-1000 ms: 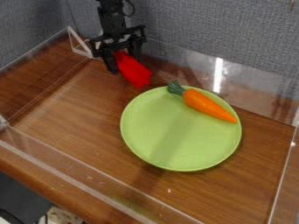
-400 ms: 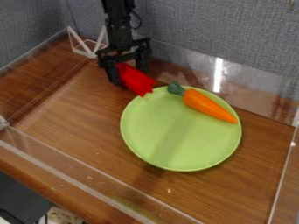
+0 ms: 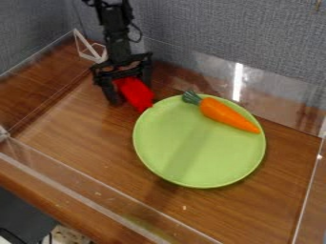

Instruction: Move the red object from the green plate to the table

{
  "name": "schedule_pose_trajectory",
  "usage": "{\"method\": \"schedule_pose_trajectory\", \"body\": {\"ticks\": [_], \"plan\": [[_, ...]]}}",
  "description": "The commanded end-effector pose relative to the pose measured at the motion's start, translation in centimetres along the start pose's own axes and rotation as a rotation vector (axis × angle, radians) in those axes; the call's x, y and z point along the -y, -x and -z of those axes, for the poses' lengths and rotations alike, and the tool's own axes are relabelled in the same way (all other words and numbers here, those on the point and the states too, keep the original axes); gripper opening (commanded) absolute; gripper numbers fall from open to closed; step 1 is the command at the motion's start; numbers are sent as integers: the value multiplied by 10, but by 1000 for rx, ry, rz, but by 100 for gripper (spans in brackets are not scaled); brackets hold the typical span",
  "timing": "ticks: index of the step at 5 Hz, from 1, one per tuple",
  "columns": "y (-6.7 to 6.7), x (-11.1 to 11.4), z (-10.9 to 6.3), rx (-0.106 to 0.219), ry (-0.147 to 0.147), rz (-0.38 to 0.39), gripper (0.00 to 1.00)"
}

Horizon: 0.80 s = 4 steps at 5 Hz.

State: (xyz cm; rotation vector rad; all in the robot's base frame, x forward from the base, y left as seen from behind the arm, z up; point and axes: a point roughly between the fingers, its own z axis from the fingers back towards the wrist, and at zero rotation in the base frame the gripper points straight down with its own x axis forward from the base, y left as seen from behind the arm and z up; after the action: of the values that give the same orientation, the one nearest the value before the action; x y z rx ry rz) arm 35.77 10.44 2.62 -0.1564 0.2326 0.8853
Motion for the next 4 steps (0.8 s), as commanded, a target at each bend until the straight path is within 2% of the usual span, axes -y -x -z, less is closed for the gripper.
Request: {"method": "schedule_pose_trajectory", "body": {"ticks": [1, 3, 4], "plan": [[5, -13, -40, 65, 46, 63, 100], [12, -6, -46, 35, 85, 120, 100], [10, -4, -60, 25, 108, 116, 100]]}}
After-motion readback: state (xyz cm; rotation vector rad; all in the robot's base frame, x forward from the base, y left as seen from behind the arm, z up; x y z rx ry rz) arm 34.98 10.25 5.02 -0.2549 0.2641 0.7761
